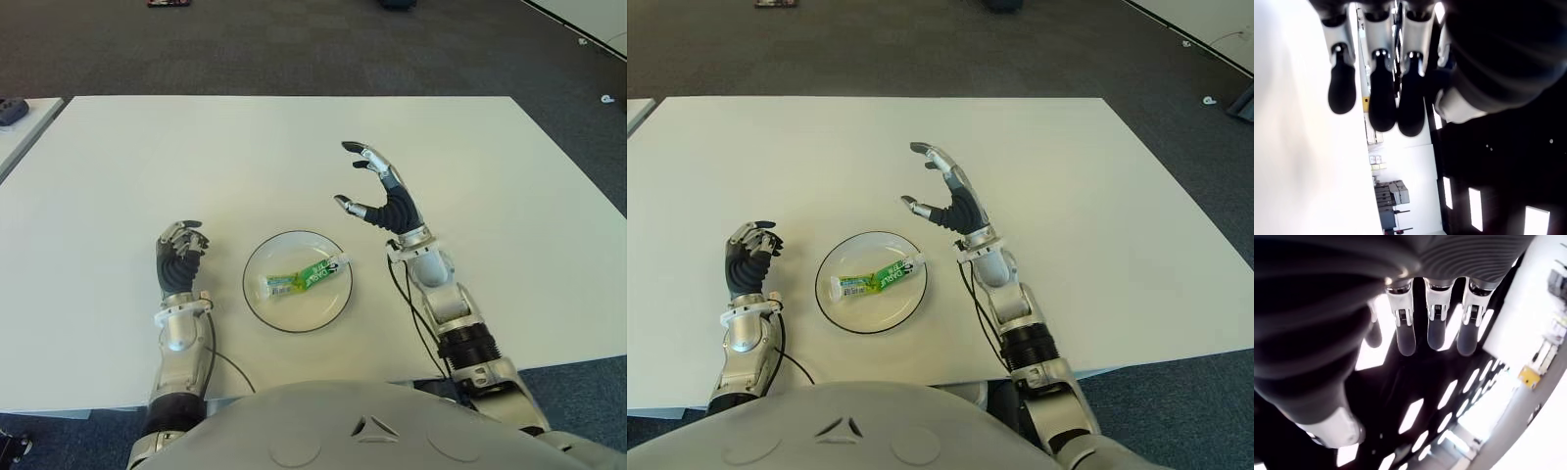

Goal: Put the toothpaste on the table into the plate.

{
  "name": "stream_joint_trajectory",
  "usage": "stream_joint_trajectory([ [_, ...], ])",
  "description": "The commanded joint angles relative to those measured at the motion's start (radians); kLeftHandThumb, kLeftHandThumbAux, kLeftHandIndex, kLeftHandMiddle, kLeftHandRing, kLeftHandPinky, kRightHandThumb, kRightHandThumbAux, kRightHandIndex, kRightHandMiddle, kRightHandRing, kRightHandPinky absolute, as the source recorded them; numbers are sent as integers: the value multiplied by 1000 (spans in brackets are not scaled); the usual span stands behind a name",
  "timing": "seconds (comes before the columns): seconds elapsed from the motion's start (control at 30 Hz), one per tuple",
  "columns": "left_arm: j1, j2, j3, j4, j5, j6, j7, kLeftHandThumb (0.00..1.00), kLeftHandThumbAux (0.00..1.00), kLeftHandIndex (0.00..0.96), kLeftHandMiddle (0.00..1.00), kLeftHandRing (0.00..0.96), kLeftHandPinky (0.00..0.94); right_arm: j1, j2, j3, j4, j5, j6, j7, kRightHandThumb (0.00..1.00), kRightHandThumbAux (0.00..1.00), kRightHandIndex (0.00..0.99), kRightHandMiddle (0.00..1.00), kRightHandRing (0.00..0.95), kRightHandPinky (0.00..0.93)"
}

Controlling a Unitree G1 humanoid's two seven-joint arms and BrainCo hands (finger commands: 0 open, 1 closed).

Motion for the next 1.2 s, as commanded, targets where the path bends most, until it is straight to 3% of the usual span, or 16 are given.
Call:
stream_joint_trajectory([
  [0.03, -20, 11, -7, 28, -11, -14, -28, 698, 720, 433, 646, 643, 650, 27, 71, -67, 8, 82, -2, -52, 299, 833, 257, 250, 228, 266],
  [0.17, -31, 11, -5, 35, -28, -20, -46, 698, 721, 433, 646, 645, 650, 57, 100, -154, 95, 237, -76, -29, 291, 843, 304, 282, 258, 273],
  [0.23, -36, 13, -3, 42, -31, -19, -49, 698, 721, 433, 643, 642, 642, 61, 119, -183, 141, 269, -101, -32, 290, 846, 322, 302, 277, 298],
  [0.3, -40, 16, -1, 48, -33, -16, -50, 698, 720, 433, 635, 637, 634, 64, 140, -204, 175, 267, -118, -54, 525, 779, 376, 330, 304, 330],
  [0.47, -50, 21, 1, 58, -36, -9, -52, 698, 720, 432, 622, 628, 624, 55, 181, -237, 233, 225, -145, -114, 668, 737, 415, 399, 361, 396],
  [0.77, -60, 23, 3, 64, -32, -10, -49, 698, 720, 433, 621, 624, 625, 34, 190, -269, 335, 151, -157, -201, 700, 729, 426, 473, 444, 448],
  [1.2, -77, 38, -1, 80, -20, -13, -47, 698, 720, 433, 645, 641, 642, 44, 180, -275, 381, 135, -111, -202, 703, 730, 427, 484, 463, 454],
])
